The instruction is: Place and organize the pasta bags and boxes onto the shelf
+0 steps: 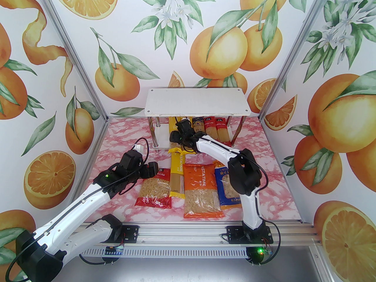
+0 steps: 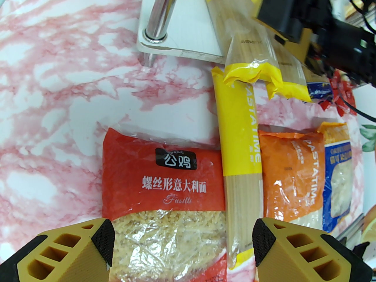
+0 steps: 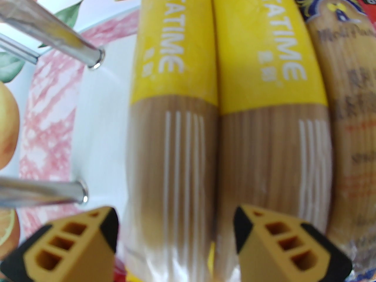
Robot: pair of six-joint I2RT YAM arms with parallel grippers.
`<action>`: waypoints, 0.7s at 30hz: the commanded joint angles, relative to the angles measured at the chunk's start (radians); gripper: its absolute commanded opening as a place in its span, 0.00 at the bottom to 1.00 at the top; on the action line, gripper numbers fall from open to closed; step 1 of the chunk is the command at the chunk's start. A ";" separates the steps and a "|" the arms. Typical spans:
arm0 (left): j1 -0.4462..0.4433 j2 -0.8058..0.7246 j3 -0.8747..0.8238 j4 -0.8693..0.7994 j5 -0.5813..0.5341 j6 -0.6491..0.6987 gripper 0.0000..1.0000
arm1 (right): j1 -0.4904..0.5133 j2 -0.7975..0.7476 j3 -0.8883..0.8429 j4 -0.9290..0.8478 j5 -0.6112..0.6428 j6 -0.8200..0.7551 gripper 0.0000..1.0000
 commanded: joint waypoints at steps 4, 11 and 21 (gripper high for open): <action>-0.006 -0.012 -0.022 -0.019 0.011 -0.008 0.72 | 0.036 -0.210 -0.187 0.039 0.051 -0.044 0.69; -0.146 0.041 -0.021 0.007 0.025 -0.071 0.63 | 0.086 -0.509 -0.435 -0.022 0.115 -0.071 0.71; -0.299 0.270 0.050 0.136 0.002 -0.126 0.71 | 0.004 -0.858 -0.576 -0.232 0.186 -0.123 0.78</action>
